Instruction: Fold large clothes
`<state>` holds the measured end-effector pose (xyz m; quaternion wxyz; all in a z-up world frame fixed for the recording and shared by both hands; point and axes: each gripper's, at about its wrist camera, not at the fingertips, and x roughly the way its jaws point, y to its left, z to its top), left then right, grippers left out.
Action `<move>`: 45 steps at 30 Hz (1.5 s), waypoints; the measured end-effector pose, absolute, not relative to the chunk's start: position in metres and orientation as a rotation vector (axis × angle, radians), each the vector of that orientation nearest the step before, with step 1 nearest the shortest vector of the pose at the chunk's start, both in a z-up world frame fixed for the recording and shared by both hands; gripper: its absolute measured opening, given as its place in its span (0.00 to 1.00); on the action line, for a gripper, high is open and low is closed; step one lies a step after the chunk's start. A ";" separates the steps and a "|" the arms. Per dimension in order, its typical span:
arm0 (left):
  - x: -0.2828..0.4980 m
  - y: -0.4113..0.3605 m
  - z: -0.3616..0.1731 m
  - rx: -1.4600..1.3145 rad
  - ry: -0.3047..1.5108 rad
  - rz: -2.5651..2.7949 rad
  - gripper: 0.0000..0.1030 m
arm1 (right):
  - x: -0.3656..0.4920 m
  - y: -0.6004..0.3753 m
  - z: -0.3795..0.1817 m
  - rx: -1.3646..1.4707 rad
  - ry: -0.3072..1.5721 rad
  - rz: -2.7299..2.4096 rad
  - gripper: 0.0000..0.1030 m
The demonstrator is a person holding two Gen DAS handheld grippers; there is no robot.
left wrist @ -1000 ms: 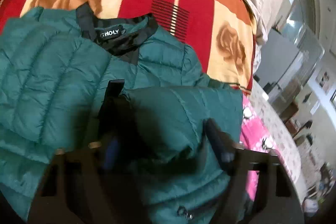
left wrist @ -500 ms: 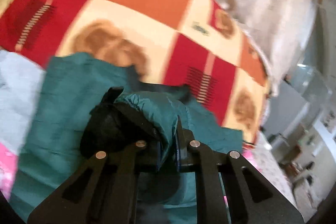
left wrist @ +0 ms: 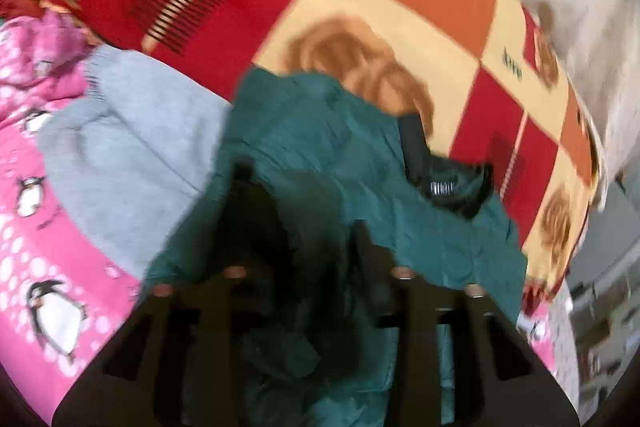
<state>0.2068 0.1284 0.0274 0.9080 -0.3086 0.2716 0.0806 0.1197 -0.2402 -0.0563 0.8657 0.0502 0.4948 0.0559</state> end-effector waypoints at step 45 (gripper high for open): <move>0.237 0.092 -0.016 -0.361 0.871 0.206 0.77 | 0.325 -0.198 -0.013 -0.091 0.863 0.516 0.78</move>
